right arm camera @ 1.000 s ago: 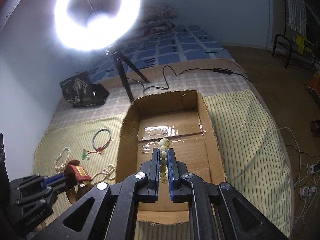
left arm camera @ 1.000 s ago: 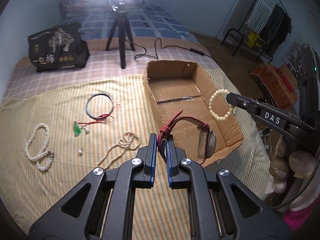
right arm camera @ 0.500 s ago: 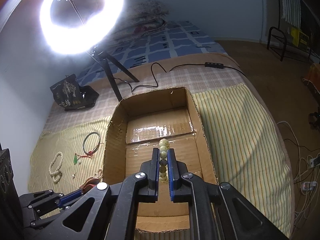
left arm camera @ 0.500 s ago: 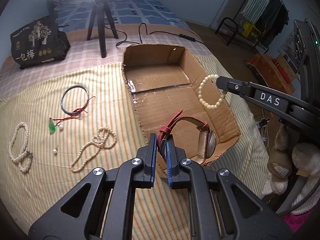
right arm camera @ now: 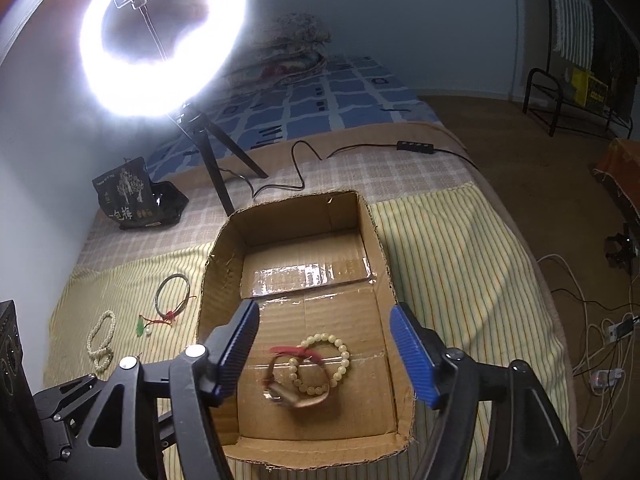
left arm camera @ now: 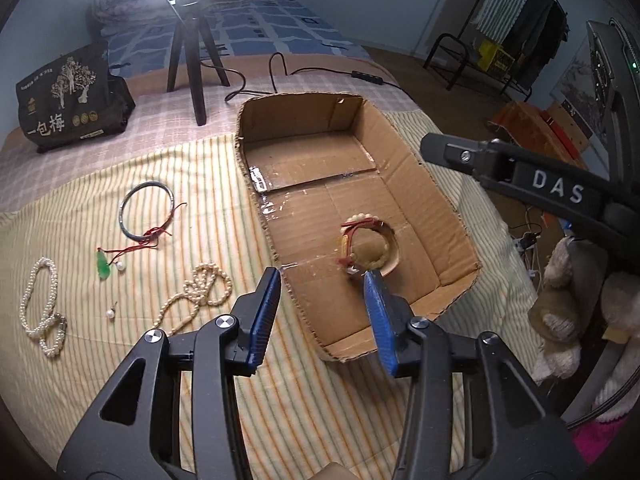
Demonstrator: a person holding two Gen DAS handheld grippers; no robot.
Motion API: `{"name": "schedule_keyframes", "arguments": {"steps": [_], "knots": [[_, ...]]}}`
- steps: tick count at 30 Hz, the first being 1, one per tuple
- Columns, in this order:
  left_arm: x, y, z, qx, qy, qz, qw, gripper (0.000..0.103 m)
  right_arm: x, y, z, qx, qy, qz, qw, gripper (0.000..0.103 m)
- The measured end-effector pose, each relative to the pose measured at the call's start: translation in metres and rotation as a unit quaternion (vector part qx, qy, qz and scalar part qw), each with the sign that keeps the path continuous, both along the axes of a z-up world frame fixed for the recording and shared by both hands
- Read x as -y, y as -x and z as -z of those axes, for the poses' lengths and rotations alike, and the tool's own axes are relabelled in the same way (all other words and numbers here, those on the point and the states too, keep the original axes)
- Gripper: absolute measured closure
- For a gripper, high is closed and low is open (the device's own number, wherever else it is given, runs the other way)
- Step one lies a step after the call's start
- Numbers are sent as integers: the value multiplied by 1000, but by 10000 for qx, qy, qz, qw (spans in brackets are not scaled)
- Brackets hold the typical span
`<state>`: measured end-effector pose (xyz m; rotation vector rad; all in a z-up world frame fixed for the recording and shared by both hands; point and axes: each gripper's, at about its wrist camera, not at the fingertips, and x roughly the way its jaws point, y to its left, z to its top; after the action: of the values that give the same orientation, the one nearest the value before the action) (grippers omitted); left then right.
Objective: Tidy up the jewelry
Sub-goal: 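Open both grippers to drop the watch and bracelet into the box, then move the left gripper to the white pearl necklace while the right gripper closes on the small pearl strand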
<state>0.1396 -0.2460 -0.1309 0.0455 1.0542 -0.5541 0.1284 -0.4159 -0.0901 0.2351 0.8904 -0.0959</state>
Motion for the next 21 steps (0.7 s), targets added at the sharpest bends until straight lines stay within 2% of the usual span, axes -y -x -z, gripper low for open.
{"name": "schedule_keyframes", "arguments": {"steps": [4,13,21], "knots": [[-7,3,0,26,-60,-33,10000,59,-1,3,-3,87,41,35,9999,22],[-41,10,-8,326,50,-247,9992,59,-12,9,-8,389,208,100,9990,18],[-95,0,-6,168,-7,-669,9976,59,-37,8,-10,696,452,-134,9965,12]]}}
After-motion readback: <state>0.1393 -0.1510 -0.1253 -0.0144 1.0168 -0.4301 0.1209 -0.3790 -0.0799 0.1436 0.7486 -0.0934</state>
